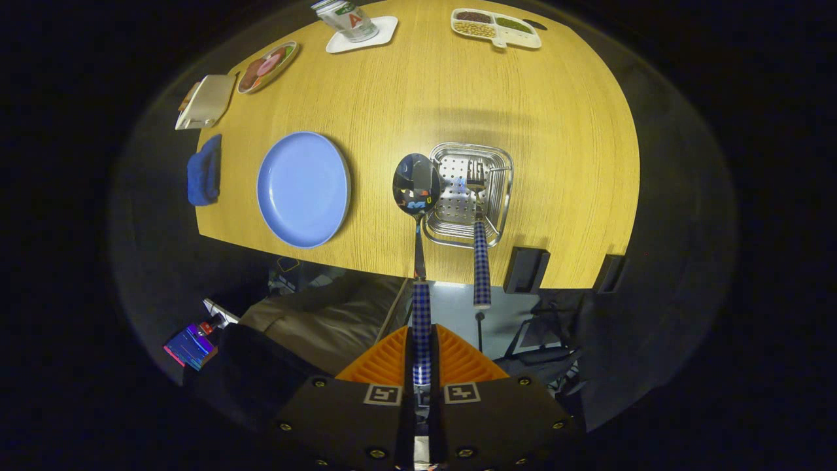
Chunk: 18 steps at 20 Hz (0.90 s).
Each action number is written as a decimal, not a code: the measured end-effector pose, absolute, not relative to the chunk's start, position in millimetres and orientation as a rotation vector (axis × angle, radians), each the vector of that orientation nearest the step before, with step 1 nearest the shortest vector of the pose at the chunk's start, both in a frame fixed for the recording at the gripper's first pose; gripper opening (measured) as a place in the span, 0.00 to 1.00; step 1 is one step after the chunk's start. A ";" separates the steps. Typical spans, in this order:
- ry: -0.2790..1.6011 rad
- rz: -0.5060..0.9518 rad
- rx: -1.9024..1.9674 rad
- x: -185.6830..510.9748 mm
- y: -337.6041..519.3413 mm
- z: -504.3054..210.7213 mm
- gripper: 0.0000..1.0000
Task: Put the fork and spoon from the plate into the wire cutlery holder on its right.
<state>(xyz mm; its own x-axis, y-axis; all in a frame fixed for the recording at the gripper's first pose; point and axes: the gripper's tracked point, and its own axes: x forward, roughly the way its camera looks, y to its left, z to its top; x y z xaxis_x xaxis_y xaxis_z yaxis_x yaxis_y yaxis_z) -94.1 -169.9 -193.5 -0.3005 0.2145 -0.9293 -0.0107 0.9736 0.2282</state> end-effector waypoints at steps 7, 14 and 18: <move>1.964 0.141 0.171 -87.9 -186.2 -210.4 0.09; 2.071 0.104 0.176 -69.2 -182.3 -225.8 0.09; 2.132 0.089 0.162 -66.1 -182.9 -232.4 0.09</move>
